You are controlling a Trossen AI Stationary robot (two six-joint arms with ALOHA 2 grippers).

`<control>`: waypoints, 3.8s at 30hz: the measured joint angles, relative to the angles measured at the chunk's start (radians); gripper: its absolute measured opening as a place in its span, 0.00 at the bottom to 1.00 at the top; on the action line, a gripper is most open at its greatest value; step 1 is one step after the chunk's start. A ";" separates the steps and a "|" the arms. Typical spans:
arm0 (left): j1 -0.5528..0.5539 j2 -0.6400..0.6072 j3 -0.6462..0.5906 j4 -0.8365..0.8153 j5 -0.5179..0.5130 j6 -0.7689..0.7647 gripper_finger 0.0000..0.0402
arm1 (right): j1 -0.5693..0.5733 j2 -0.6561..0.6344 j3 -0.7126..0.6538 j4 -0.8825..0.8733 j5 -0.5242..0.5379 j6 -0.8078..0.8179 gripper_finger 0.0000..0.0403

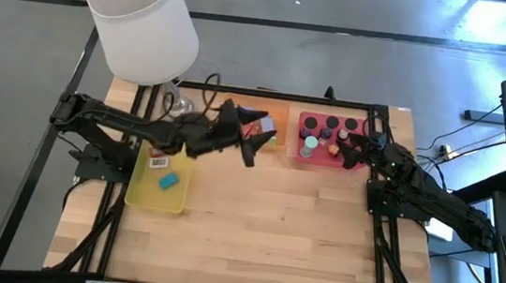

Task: Pick & Place Office items
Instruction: Return to Home Position

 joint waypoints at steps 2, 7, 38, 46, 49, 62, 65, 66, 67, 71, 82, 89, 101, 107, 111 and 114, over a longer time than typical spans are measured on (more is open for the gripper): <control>0.046 0.000 0.000 -0.049 0.091 -0.050 0.70 | 0.000 0.000 0.000 0.000 0.000 0.000 0.82; 0.132 -0.055 -0.050 -0.061 0.308 -0.111 0.70 | 0.000 0.000 0.000 0.000 0.000 0.002 0.82; 0.256 -1.053 -0.916 0.012 0.303 -0.189 0.70 | 0.000 0.000 0.000 0.000 0.000 0.001 0.82; 0.256 -1.141 -1.026 0.103 0.303 -0.137 0.70 | 0.000 0.000 0.000 0.000 -0.001 0.001 0.82; 0.256 -1.154 -1.072 0.159 0.303 -0.136 0.70 | 0.000 0.000 0.000 0.000 -0.001 0.001 0.82; 0.256 -1.154 -1.101 0.092 0.295 -0.001 0.70 | 0.000 0.000 0.000 0.000 -0.001 0.001 0.82; 0.256 -1.154 -1.101 0.062 0.280 0.003 0.70 | 0.000 0.000 0.000 0.000 -0.001 0.001 0.82; 0.256 -1.154 -1.101 0.056 0.267 0.004 0.70 | 0.000 0.000 0.000 0.000 -0.001 0.001 0.82; 0.256 -1.154 -1.101 0.052 0.253 0.005 0.70 | 0.000 0.000 0.000 0.000 -0.001 0.001 0.82; 0.256 -1.154 -1.101 0.031 0.213 0.005 0.70 | 0.000 0.000 0.000 0.000 -0.001 0.001 0.82; 0.256 -1.154 -1.101 0.038 0.199 0.004 0.70 | 0.000 0.000 0.000 0.000 -0.001 0.001 0.82; 0.256 -1.154 -1.101 0.038 0.199 0.004 0.70 | 0.000 0.000 0.000 0.000 -0.001 0.001 0.82; 0.256 -1.154 -1.101 0.038 0.201 0.004 0.70 | 0.000 0.000 0.000 0.000 -0.001 0.001 0.82; 0.256 -1.154 -1.101 0.038 0.201 0.003 0.70 | 0.000 0.000 0.000 0.000 -0.001 0.001 0.82; 0.256 -1.154 -1.101 0.038 0.201 0.004 0.70 | 0.000 0.000 0.000 0.000 -0.001 0.001 0.82; 0.256 -1.154 -1.101 0.038 0.200 0.003 0.70 | 0.000 0.000 0.000 0.000 -0.001 0.001 0.82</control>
